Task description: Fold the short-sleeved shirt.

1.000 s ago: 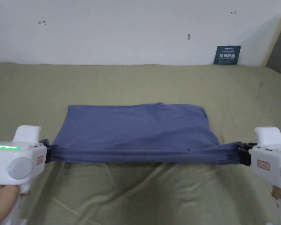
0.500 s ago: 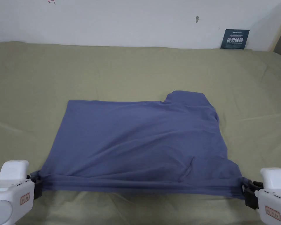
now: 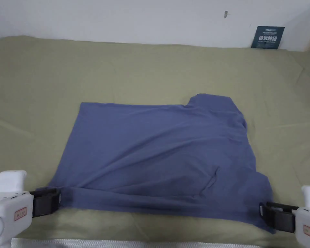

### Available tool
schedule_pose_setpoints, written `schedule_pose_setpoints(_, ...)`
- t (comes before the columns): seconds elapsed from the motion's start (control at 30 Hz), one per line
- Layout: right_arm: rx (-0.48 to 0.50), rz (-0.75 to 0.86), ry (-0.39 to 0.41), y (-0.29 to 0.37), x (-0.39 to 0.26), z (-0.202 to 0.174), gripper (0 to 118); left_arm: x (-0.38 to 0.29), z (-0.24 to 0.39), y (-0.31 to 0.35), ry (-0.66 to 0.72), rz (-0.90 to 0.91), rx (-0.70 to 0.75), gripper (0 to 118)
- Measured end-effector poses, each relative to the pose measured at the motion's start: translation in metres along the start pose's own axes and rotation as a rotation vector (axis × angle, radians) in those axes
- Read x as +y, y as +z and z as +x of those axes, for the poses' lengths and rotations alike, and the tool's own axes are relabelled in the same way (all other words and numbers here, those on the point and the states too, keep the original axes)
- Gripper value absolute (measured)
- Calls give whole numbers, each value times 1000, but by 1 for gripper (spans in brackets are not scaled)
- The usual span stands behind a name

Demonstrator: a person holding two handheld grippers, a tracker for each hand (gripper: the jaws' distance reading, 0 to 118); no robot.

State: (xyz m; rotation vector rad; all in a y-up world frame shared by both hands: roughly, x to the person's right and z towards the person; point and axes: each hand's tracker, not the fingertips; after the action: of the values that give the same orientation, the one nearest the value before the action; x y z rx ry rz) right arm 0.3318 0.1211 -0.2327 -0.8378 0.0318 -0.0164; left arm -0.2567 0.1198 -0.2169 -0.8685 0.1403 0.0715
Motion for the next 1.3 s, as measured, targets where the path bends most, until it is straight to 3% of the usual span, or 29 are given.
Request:
schedule_pose_setpoints(0.03,2,12,-9,4,0,2,109,-1,0,6,4,-4,3,92)
schedule_pose_setpoints(0.07,5,7,-10,7,0,4,97,-3,0,10,12,-1,18,56)
schedule_pose_setpoints(0.1,5,8,-16,11,-2,3,71,-5,-2,14,22,-4,11,13)
schedule_pose_setpoints(0.13,7,41,-39,16,-5,4,28,-5,-6,19,46,-16,0,0)
schedule_pose_setpoints(0.17,2,45,-46,16,-5,5,0,-5,-8,23,68,-6,-5,0)
schedule_pose_setpoints(0.27,37,34,-84,15,-12,6,0,-7,-16,19,81,-34,-28,0)
schedule_pose_setpoints(0.47,9,41,-65,24,-10,-11,0,2,-18,9,47,-46,-29,3)
schedule_pose_setpoints(0.5,24,31,-80,21,-10,-7,0,6,-19,8,50,-47,-41,22)
schedule_pose_setpoints(0.53,27,28,-73,21,-9,-5,0,9,-20,5,67,-48,-59,63)
schedule_pose_setpoints(0.57,30,25,-68,21,-9,-6,0,13,-20,1,83,-54,-79,114)
schedule_pose_setpoints(0.6,30,21,-63,20,-9,-7,0,16,-20,-6,89,-82,-105,118)
schedule_pose_setpoints(0.67,34,11,-54,15,-8,-7,0,26,-18,-24,81,-68,-95,107)
schedule_pose_setpoints(0.83,54,-18,-34,-1,-7,-3,0,28,-18,-56,61,-124,-43,101)
schedule_pose_setpoints(0.9,62,-37,-22,-7,-8,-2,0,30,-22,-59,81,-128,-69,64)
schedule_pose_setpoints(0.93,62,-44,-23,-11,-9,-1,4,23,-13,-47,88,-131,-83,29)
schedule_pose_setpoints(0.97,58,-50,-21,-13,-9,0,25,20,-9,-43,86,-137,-94,2)
schedule_pose_setpoints(1.03,96,-111,-21,-16,-9,-2,92,17,-3,-38,84,-128,-101,2)
schedule_pose_setpoints(1.07,106,-134,-21,-20,-10,-4,118,16,0,-35,75,-123,-101,2)
schedule_pose_setpoints(1.17,81,-138,29,-6,-7,-7,101,12,4,-28,60,-113,-89,2)
schedule_pose_setpoints(1.2,62,-142,42,-21,-12,-18,87,15,1,-28,65,-110,-90,2)
schedule_pose_setpoints(1.23,61,-137,41,-21,-13,-20,57,15,0,-27,68,-107,-88,2)
schedule_pose_setpoints(1.27,52,-142,53,-19,-13,-19,7,14,0,-25,67,-103,-83,2)
schedule_pose_setpoints(1.3,23,-138,67,-30,-11,-15,2,14,-1,-23,67,-98,-80,2)
